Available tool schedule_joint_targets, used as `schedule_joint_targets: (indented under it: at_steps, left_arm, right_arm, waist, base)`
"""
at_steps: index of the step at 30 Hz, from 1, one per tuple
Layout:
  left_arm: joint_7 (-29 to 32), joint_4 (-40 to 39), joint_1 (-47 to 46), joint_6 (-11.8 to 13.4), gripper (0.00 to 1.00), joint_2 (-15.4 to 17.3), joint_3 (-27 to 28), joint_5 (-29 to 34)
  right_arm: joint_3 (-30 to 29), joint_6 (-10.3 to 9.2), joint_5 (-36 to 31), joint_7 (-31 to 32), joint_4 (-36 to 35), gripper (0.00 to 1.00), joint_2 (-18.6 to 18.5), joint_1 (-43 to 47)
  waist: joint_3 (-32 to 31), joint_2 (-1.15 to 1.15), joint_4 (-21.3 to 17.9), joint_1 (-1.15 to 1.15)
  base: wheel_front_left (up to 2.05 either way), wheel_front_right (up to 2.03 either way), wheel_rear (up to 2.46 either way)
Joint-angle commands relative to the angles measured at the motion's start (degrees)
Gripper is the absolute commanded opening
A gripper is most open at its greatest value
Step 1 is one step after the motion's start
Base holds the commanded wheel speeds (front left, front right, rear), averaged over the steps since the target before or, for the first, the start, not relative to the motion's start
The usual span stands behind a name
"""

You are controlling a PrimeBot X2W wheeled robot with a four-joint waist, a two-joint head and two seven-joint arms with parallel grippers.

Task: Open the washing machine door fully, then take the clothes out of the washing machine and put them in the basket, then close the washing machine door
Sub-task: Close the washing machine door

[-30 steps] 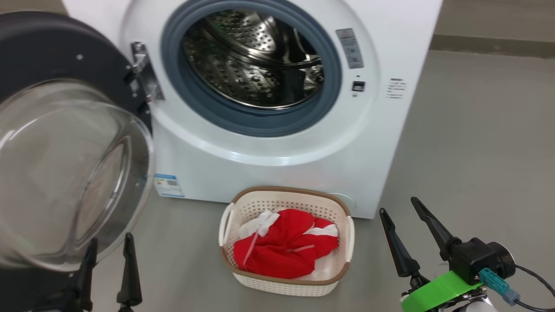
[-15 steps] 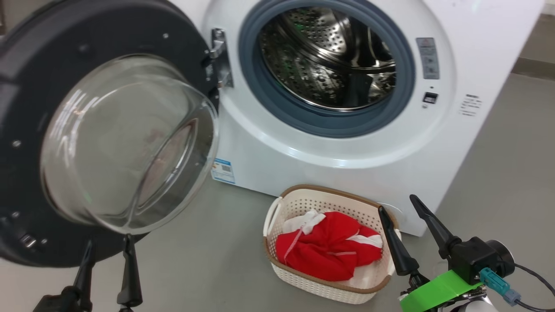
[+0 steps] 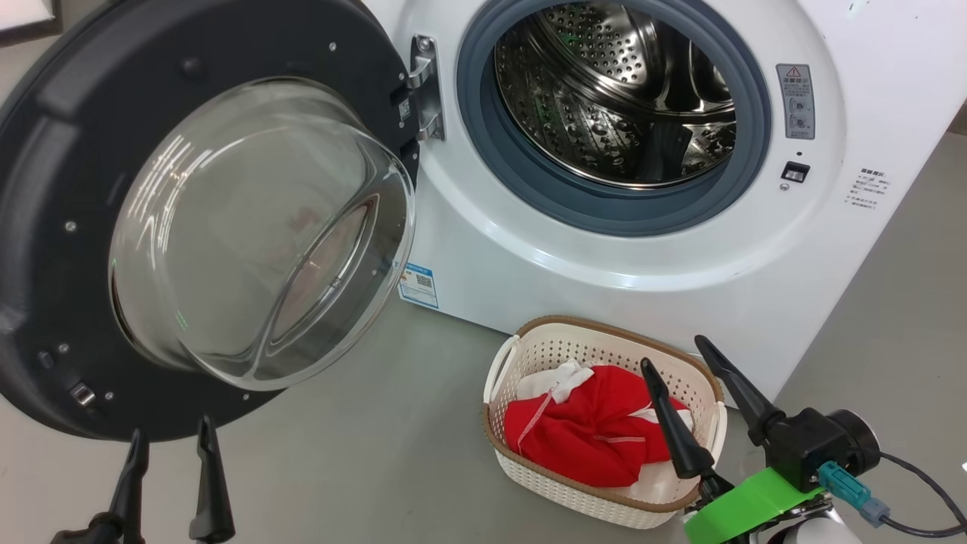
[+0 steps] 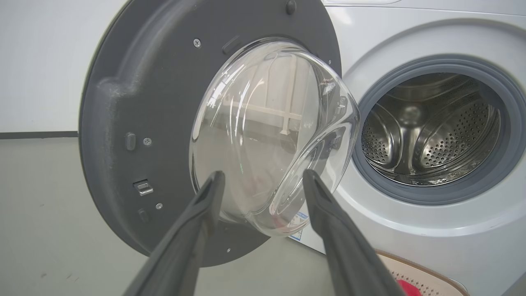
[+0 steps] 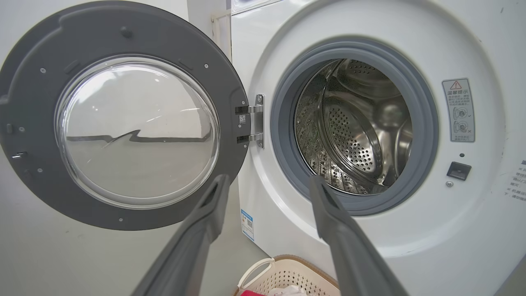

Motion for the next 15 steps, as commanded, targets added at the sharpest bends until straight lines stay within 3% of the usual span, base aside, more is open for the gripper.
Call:
schedule_joint_targets:
  at_steps: [1, 10, 11, 12, 15]
  left_arm:
    - [-0.54, -1.83, -0.82, 0.44, 1.0, 0.54, 1.63, 0.14]
    - [-0.54, -2.77, -0.59, 1.14, 1.0, 0.48, 1.82, 0.14]
    - [-0.54, -3.02, -0.62, 1.21, 0.38, 0.48, 1.75, 0.47]
    - [-0.54, -3.51, -0.76, 1.46, 0.04, 0.48, 1.8, 1.04]
    - [-0.54, -4.96, -1.8, 1.92, 0.0, 0.75, 2.12, 2.67]
  right_arm:
    - [1.22, 0.35, 0.77, -0.36, -1.2, 1.0, -0.58, -2.4]
    - [1.78, 0.35, 1.21, -0.36, -0.74, 1.0, -0.88, -2.36]
    - [1.76, 0.35, 1.23, -0.36, -0.71, 1.0, -0.87, -2.31]
    - [1.73, 0.35, 1.24, -0.36, -0.68, 1.0, -0.85, -2.26]
    - [1.6, 0.35, 1.27, -0.36, -0.66, 1.0, -0.82, -2.13]
  waist:
    - [-0.03, 0.0, -0.01, 0.0]
    - [-0.48, 0.0, -0.25, 0.0]
    - [-0.54, 0.0, -0.29, 0.0]
    - [-0.6, 0.0, -0.33, 0.0]
    - [-0.7, 0.0, -0.41, 0.0]
  base:
    - [0.0, 0.0, 0.0]
    - [0.0, 0.0, 0.0]
    - [0.0, 0.0, 0.0]
    - [0.0, 0.0, 0.0]
    - [0.0, 0.0, 0.0]
